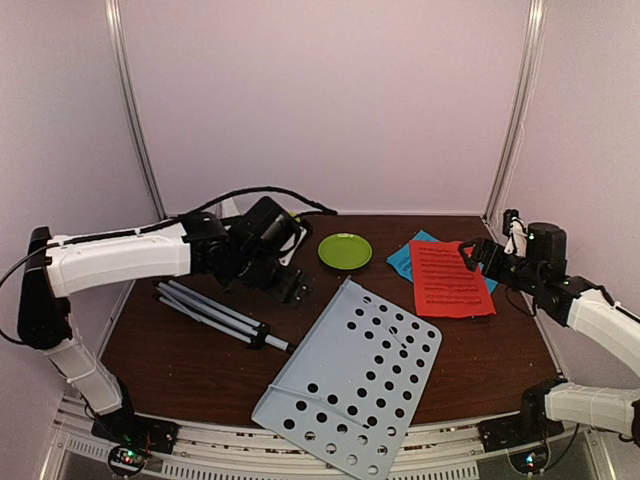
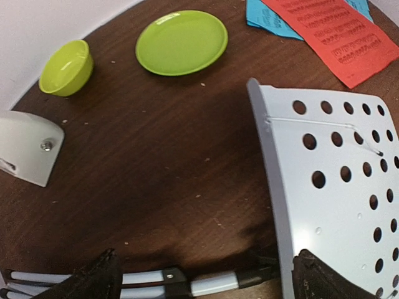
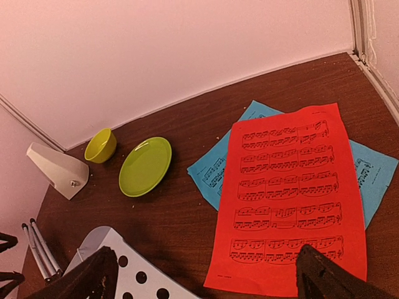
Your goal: Set up the instrument practice props
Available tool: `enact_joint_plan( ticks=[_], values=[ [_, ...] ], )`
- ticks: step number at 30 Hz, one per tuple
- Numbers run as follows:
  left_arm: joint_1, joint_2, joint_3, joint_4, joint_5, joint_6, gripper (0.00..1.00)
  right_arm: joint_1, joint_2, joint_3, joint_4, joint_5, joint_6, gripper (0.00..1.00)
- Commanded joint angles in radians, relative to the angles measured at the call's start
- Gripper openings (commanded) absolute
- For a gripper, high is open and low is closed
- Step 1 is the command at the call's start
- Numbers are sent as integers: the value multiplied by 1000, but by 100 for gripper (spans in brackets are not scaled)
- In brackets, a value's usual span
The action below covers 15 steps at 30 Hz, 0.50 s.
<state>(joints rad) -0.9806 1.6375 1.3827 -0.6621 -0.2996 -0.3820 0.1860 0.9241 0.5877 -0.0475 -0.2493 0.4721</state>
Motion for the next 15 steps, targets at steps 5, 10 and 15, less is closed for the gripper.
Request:
enact_joint_plan(
  ticks=[5,10,15],
  values=[
    [-100,183,114,-42,-5,-137,93,11,-59,-69,44,-29,-16,100],
    [-120,254,158,-63,-16,-168,87,11,-89,-114,72,-19,-9,100],
    [-122,319,202,-125,-53,-233,80,12,-84,-116,64,0,-10,100]
  ],
)
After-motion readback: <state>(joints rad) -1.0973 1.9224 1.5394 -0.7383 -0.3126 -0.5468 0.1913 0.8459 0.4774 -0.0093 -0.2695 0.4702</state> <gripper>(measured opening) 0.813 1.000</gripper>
